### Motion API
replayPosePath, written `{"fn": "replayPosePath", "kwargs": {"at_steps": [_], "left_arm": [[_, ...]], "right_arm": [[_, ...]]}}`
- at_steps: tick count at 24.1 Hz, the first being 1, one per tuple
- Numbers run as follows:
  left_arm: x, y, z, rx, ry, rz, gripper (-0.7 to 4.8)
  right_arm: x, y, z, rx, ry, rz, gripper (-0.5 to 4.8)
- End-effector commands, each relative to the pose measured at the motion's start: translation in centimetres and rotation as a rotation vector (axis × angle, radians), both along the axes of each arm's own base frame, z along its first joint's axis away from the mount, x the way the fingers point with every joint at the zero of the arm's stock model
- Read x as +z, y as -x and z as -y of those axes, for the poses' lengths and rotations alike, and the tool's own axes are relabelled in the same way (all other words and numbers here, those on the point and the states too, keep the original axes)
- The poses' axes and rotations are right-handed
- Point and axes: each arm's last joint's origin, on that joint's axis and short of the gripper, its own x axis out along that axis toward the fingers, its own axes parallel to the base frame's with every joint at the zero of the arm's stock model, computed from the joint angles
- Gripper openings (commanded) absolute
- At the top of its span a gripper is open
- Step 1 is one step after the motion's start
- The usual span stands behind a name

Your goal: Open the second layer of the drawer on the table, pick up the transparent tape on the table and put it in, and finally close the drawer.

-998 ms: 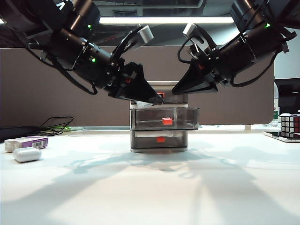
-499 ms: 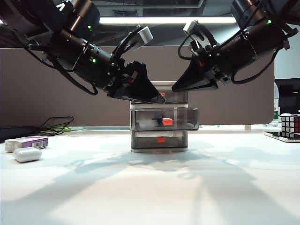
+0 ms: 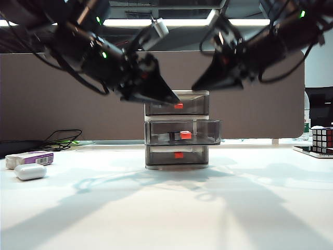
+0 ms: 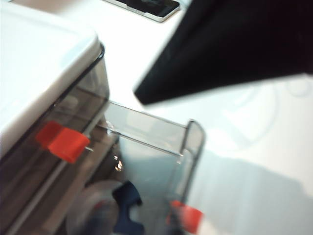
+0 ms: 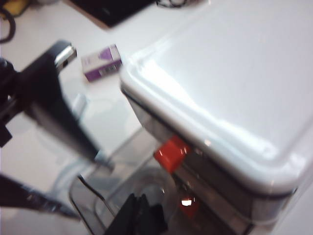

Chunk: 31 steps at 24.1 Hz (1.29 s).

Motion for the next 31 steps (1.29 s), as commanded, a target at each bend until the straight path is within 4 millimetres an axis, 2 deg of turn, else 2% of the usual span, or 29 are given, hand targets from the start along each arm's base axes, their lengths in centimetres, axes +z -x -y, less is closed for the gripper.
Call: {"fn": "replayPosePath", "kwargs": {"at_steps": [1,6,9,16,18,23,31], "left_arm": [[1.0,1.4,-0.6,-0.055,-0.012,-0.084,-0.06],[0.9,2.7,-0.9,-0.159,-0.035,-0.160,-0.06],[-0.2,2.8,-0.5,-0.194,-0.067,-0.195,-0.06],[-2.0,1.8,0.0,-0.151,-0.107,-0.188,-0.06],[-2.8,1.2,0.2,-0.094,-0.127,-0.186,-0.06],[-3.4,0.4,0.6,-0.063,-0.109,-0.147,-0.06],[-3.9,-1.2,1.0,0.081,-0.097,-0.035,-0.06]], "right_arm": [[2.4,0.5,0.1,0.004,-0.026,0.093,-0.05],[5.1,-0.3,-0.1,-0.002,-0.042,0.151,-0.05],[6.3,-2.4,-0.7,-0.023,-0.037,0.165,-0.05],[4.3,-5.6,-2.4,-0.009,-0.019,0.097,-0.05],[3.0,-6.9,-3.5,0.002,-0.008,0.072,-0.05],[0.8,-7.5,-4.9,-0.009,0.029,0.023,-0.05],[0.3,-7.5,-5.0,-0.022,0.047,0.005,-0.05]]}}
